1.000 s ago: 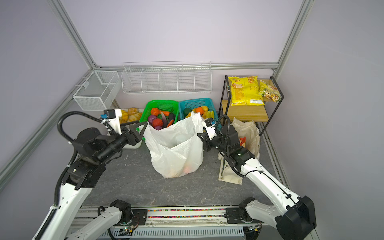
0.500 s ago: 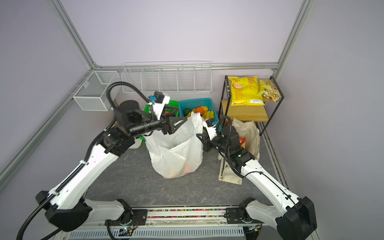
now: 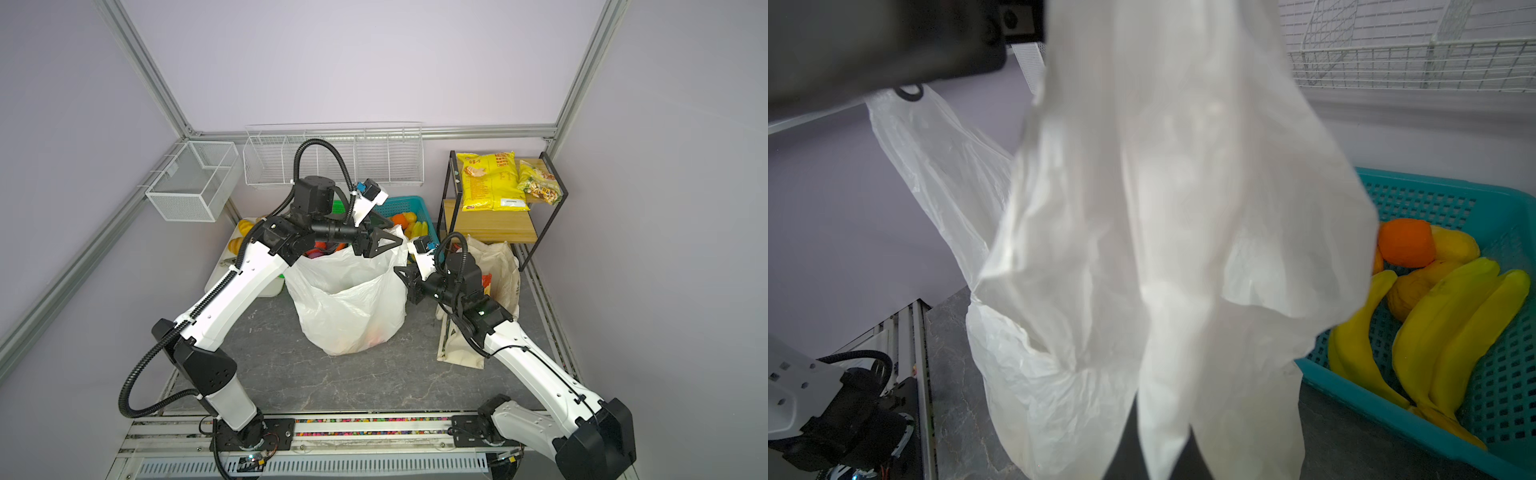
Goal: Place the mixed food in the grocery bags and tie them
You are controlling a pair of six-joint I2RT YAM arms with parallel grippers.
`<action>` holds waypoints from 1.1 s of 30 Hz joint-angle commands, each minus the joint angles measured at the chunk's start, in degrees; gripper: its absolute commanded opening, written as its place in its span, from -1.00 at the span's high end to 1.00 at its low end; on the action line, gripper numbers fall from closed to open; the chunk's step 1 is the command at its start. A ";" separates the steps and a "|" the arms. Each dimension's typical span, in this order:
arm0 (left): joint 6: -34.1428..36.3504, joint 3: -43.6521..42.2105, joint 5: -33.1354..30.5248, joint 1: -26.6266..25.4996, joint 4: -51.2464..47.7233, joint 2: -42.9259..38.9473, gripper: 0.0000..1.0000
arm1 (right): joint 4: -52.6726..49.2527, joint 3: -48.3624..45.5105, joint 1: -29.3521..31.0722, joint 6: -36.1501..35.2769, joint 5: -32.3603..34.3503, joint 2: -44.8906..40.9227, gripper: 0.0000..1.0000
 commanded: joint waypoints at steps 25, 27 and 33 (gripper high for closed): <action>-39.00 -26.17 -7.45 0.00 28.00 -16.67 1.00 | 38.30 -6.52 13.04 -4.71 31.92 5.31 -0.77; -40.10 -26.91 -8.09 -0.03 28.40 -16.91 1.00 | 41.86 -4.96 14.07 -4.69 31.82 8.32 -0.78; -43.12 -28.60 -8.43 -0.09 30.52 -17.49 1.00 | 47.62 -2.15 14.40 -2.30 36.00 14.73 -0.84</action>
